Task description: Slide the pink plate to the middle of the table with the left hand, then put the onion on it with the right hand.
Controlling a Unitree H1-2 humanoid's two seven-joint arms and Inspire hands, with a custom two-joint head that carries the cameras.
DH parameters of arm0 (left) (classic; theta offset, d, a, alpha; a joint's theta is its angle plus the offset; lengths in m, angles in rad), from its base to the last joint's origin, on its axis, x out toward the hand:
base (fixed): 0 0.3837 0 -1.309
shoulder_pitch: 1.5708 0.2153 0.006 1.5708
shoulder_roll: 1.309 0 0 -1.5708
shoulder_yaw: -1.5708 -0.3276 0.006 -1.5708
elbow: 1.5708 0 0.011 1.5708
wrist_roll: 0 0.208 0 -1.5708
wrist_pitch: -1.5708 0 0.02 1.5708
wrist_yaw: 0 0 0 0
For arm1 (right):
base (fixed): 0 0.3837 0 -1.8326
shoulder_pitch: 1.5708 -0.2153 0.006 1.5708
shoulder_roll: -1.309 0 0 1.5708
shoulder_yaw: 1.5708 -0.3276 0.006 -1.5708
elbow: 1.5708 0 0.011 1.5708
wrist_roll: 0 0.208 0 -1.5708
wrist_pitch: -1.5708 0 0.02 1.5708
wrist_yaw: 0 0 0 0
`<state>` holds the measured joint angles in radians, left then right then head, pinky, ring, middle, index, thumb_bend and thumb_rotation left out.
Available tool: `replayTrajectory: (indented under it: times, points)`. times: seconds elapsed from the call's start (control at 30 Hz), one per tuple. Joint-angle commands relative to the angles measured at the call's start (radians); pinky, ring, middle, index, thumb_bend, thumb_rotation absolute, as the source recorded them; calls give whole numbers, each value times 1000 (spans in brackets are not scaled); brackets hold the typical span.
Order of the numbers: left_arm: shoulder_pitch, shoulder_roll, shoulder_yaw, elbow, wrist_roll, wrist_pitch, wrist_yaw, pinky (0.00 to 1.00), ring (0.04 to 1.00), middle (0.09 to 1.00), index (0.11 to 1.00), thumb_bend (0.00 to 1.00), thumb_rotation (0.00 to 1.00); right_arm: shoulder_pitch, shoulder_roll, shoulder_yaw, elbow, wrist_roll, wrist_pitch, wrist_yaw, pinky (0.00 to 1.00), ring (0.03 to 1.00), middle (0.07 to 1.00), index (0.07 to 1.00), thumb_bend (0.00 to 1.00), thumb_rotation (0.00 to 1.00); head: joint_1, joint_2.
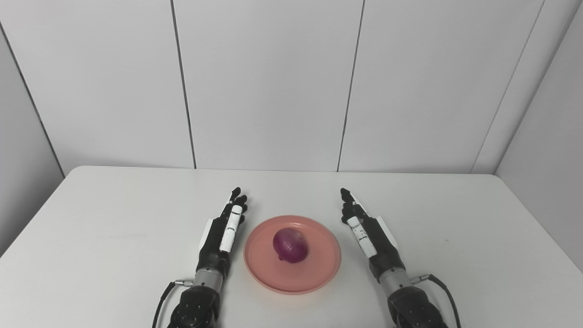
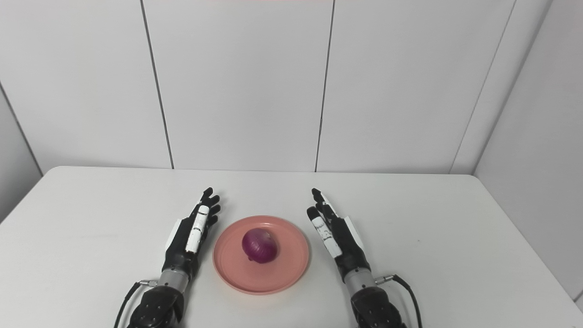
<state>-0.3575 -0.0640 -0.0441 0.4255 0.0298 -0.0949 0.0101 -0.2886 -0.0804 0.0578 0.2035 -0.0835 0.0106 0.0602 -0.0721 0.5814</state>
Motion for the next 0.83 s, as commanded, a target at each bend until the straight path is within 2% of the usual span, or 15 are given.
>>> replayTrajectory:
  times: [0.0,0.13,0.27,0.4,0.53,0.8]
  points:
    - [14,21,5,13,-3,-32,-12,954,948,955,953,556,1000,-37,15,-15,-12,51,6,19,1000,1000,996,981,744,1000,2,0]
    - [15,27,6,16,-10,-39,-20,957,953,961,956,560,1000,-40,31,-23,-2,110,24,50,1000,1000,1000,999,713,1000,2,-3]
    - [16,31,5,17,-5,-47,-20,952,954,962,957,549,1000,-44,32,-14,22,139,1,83,1000,1000,1000,1000,655,1000,0,-4]
    - [18,34,4,16,-2,-46,-21,953,955,963,958,549,1000,-45,30,-15,38,157,-21,104,1000,1000,1000,1000,661,1000,1,-3]
    - [20,36,6,14,-7,-42,-30,955,956,962,955,550,1000,-42,33,-17,37,168,-24,105,1000,1000,1000,1000,662,1000,1,-1]
    - [25,36,2,9,-2,-38,-36,958,956,963,958,552,1000,-41,62,-45,37,168,-43,60,1000,1000,1000,1000,651,1000,-3,0]
